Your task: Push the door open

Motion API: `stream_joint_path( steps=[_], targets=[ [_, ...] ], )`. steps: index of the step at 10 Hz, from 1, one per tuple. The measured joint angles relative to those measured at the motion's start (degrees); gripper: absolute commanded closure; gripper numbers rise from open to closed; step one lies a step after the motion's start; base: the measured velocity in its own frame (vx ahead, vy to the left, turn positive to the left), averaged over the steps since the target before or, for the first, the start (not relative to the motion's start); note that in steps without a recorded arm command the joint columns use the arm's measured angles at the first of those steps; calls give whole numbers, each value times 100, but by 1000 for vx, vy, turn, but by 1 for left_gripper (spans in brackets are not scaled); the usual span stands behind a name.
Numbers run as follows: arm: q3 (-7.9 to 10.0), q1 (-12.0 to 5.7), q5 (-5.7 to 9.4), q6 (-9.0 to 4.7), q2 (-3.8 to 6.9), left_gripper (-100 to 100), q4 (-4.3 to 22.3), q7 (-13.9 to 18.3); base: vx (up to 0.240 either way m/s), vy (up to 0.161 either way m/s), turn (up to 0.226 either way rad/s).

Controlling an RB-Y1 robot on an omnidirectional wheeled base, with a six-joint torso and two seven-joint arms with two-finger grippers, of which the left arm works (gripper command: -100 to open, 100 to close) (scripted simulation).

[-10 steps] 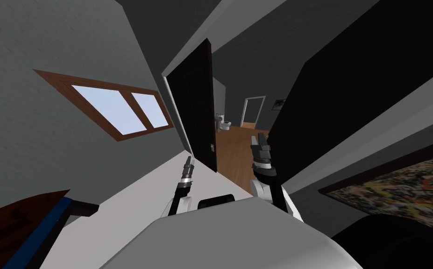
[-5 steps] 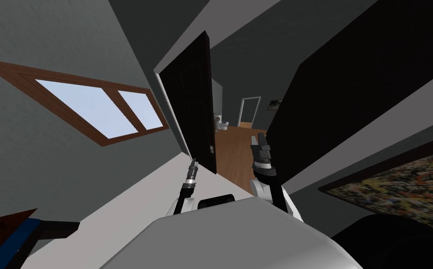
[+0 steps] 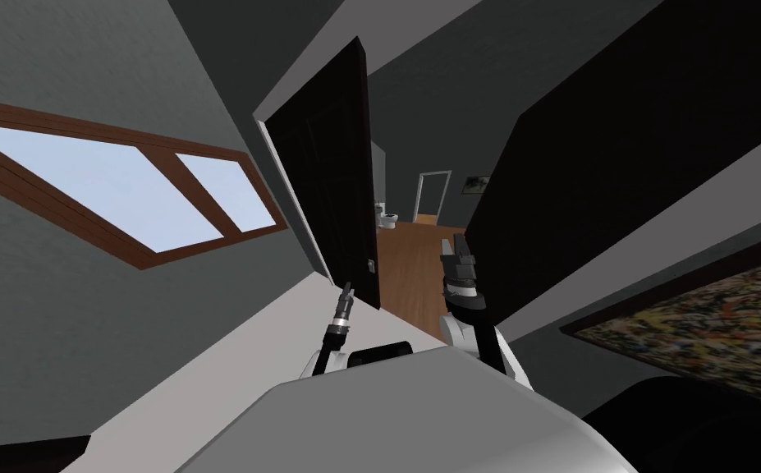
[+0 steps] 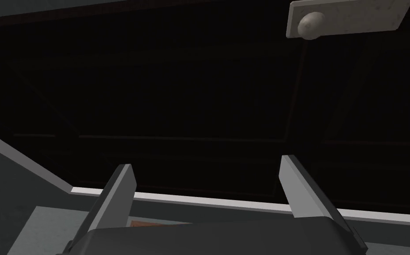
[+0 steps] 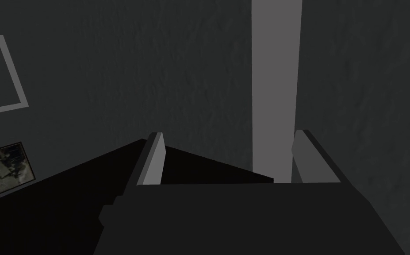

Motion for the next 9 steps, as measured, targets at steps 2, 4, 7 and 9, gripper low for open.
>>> stream_joint_path(
  steps=[2, 4, 7, 9],
  targets=[
    [-91, -125, -14, -80, -7, -100, 344, 39, 85, 64, -112],
    [-190, -199, -30, -62, 6, -100, 537, 85, 82, 66, -98],
    [-325, -350, -56, -137, -34, -100, 973, 132, 73, 66, -87],
    [-412, -423, -73, -192, -46, -100, 1217, 163, 82, 74, -75]
  ],
)
